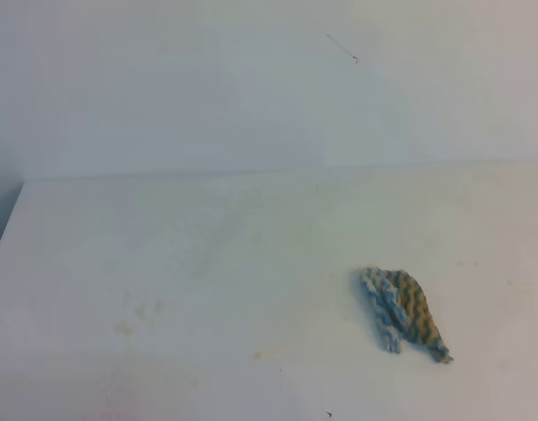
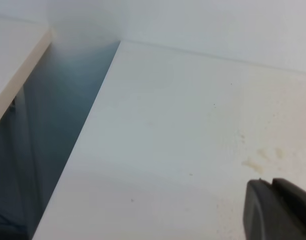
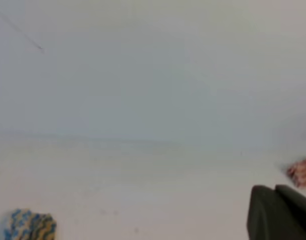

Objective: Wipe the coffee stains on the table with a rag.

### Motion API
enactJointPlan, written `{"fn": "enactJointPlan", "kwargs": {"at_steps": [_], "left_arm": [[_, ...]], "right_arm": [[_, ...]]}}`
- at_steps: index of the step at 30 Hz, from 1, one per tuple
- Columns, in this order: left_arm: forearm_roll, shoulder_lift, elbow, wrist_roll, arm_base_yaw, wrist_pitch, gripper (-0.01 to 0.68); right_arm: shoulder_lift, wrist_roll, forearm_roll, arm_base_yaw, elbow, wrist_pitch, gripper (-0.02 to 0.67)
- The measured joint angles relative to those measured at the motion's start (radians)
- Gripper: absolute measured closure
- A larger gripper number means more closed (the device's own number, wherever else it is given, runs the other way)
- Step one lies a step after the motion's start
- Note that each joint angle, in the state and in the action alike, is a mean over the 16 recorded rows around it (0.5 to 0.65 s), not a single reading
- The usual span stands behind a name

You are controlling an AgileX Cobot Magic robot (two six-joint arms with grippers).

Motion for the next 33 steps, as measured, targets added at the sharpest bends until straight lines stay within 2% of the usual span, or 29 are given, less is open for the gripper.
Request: {"fn": "enactJointPlan", "kwargs": {"at_steps": [8,14,21,33], "left_arm": [[0.000,0.001,0.000,0.000,0.000,0.000,0.673],[0.000,0.002,0.000,0.000,0.000,0.000,0.673],[0.000,0.002,0.000,0.000,0.000,0.000,0.674],[0.000,0.002,0.000,0.000,0.017,0.000,0.674]], "right_arm": [[-0.187,0.108,0.008,-0.009,0.309,-0.094,0.653],[-0.282,0.117,0.023,-0.012,0.444,-0.101,0.653],[-0.300,0.083,0.036,-0.037,0.510,-0.105,0.653],[-0.300,0.027,0.031,-0.081,0.515,-0.101,0.653]]}}
